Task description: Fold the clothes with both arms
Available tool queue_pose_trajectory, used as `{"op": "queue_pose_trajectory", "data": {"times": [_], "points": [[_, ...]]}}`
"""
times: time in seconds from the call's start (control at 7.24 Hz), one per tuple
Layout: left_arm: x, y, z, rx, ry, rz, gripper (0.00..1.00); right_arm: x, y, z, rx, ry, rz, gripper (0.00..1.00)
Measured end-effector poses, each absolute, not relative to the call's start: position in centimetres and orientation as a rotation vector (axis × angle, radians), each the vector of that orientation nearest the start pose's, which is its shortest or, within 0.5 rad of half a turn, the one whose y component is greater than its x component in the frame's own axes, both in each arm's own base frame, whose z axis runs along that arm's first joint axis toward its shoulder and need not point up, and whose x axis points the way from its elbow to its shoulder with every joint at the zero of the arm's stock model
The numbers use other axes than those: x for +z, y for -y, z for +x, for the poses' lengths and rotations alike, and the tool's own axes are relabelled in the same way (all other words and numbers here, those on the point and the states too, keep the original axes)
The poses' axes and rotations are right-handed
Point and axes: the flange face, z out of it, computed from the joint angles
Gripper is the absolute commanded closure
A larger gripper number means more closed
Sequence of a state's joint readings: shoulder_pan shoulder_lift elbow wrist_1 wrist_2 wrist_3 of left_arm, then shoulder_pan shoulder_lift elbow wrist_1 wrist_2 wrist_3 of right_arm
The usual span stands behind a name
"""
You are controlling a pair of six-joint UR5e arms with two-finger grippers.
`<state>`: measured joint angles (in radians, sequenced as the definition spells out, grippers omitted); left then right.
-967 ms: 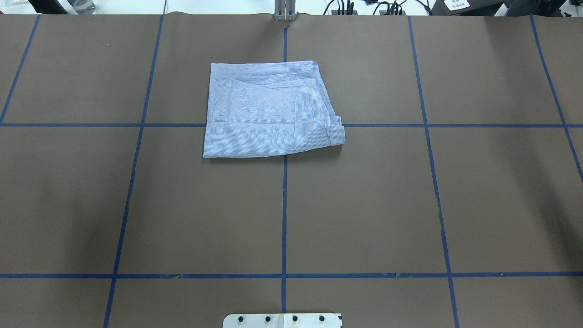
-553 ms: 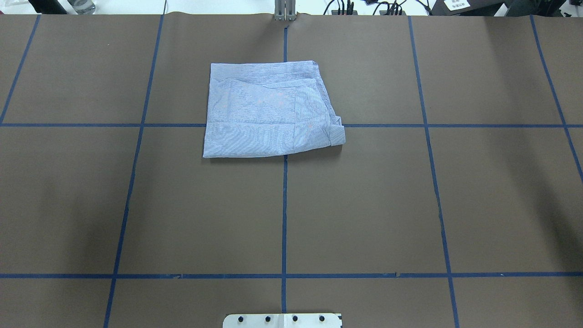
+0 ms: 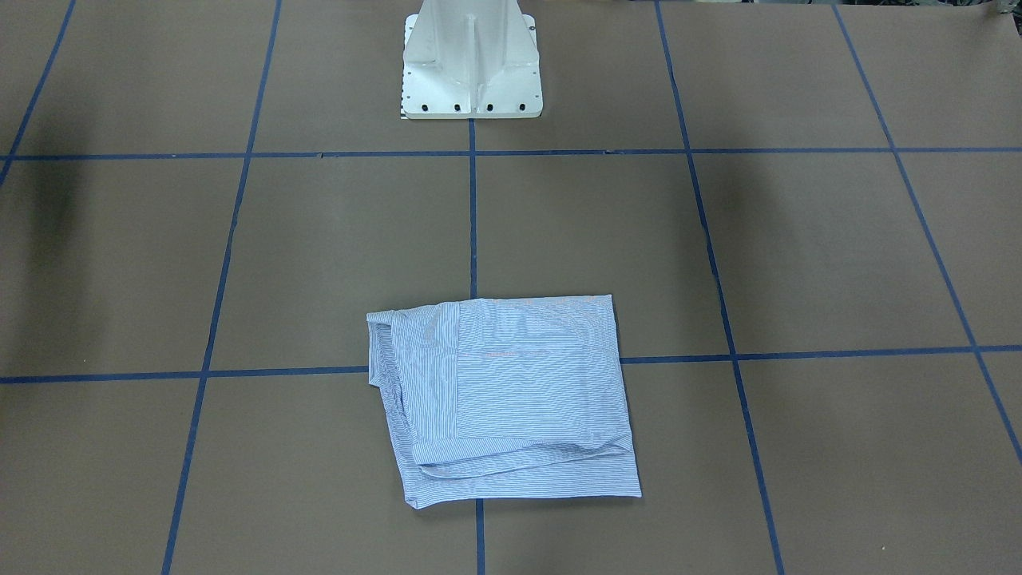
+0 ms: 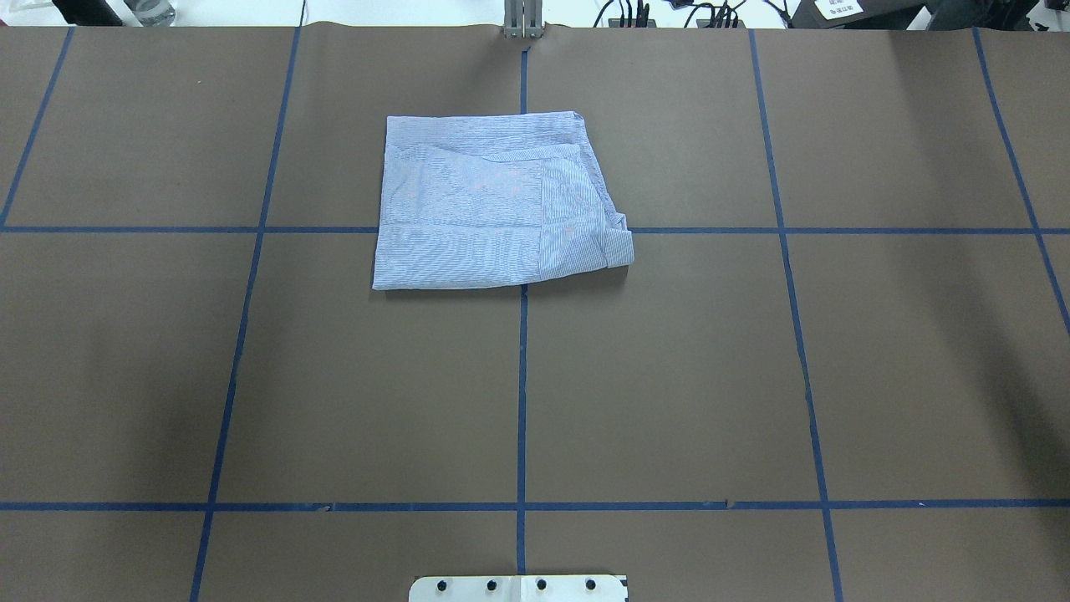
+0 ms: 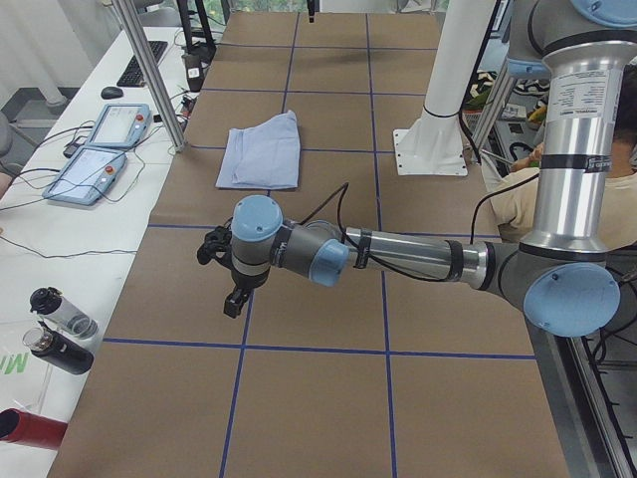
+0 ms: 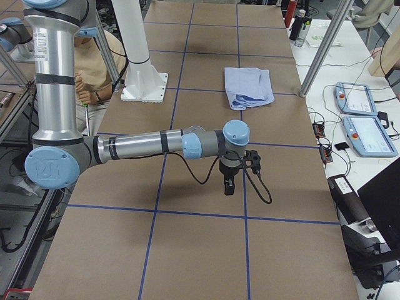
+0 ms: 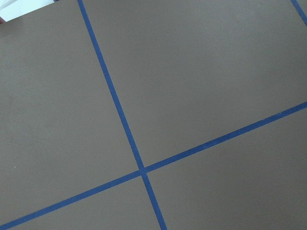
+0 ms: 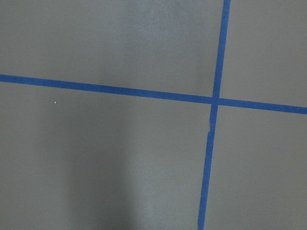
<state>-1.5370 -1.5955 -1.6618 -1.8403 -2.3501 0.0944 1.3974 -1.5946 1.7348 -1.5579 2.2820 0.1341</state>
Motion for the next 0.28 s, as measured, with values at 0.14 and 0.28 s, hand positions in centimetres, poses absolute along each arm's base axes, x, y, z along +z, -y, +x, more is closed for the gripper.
{"op": "queue_pose_trajectory", "data": {"times": [0.14,0.28], "points": [[56.91,52.11,-4.57,0.270,-0.761,0.392,0.00,59.35,49.31,-1.61,-0.090,0.712,0.037,0.00],[56.82,52.10,-4.56,0.270,-0.761,0.394,0.00,59.41,49.39,-1.63,-0.088,0.707,0.035,0.00]]}}
